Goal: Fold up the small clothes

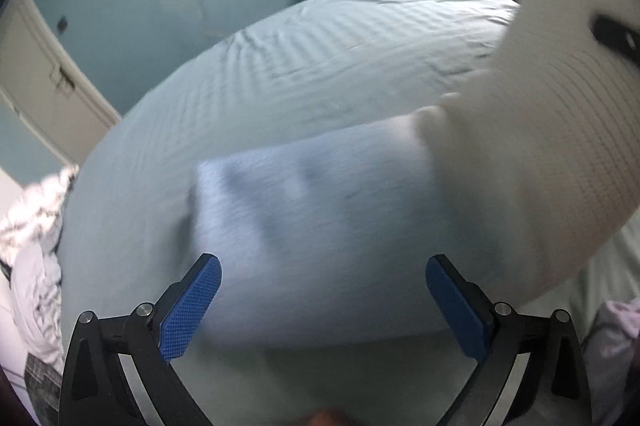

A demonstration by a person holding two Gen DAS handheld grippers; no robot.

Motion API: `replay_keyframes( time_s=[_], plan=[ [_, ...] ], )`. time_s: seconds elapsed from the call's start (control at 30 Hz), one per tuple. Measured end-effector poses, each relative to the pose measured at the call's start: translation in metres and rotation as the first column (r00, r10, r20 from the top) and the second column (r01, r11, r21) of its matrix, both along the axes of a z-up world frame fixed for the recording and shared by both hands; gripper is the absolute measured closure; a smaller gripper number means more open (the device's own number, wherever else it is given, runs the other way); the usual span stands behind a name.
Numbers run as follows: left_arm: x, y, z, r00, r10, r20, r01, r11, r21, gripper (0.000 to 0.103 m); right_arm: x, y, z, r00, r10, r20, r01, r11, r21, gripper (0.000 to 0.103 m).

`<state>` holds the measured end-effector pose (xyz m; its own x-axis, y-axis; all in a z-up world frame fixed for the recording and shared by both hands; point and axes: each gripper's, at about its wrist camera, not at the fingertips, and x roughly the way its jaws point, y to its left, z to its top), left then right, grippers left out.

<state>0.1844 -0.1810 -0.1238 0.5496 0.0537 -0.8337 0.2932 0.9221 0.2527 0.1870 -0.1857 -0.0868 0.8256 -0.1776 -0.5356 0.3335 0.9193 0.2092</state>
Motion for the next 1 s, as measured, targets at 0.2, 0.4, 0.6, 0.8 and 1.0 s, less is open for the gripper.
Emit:
replay_keyframes(
  time_s=[0.2, 0.4, 0.6, 0.8, 1.0],
  plan=[
    [0.004, 0.095, -0.003, 0.989, 0.149, -0.024, -0.150, 0.988, -0.046, 0.000, 0.002, 0.013, 0.004, 1.000, 0.012, -0.018, -0.013, 0.996, -0.084, 0.056],
    [0.018, 0.153, 0.007, 0.969, 0.242, -0.047, -0.246, 0.957, -0.152, 0.000, 0.017, 0.035, 0.019, 0.996, 0.065, -0.057, -0.075, 0.975, -0.210, 0.056],
    [0.021, 0.203, 0.013, 0.950, 0.311, -0.032, -0.311, 0.930, -0.196, 0.000, 0.029, 0.104, 0.049, 0.991, 0.120, -0.056, -0.133, 0.893, -0.430, 0.056],
    [0.019, 0.255, 0.033, 0.917, 0.398, -0.007, -0.384, 0.880, -0.279, 0.000, 0.018, 0.245, 0.039, 0.953, 0.282, -0.107, -0.260, 0.588, -0.766, 0.055],
    [0.017, 0.303, 0.041, 0.857, 0.515, -0.001, -0.485, 0.806, -0.338, 0.000, 0.008, 0.353, -0.056, 0.856, 0.362, -0.369, -0.440, 0.135, -0.888, 0.053]
  ],
)
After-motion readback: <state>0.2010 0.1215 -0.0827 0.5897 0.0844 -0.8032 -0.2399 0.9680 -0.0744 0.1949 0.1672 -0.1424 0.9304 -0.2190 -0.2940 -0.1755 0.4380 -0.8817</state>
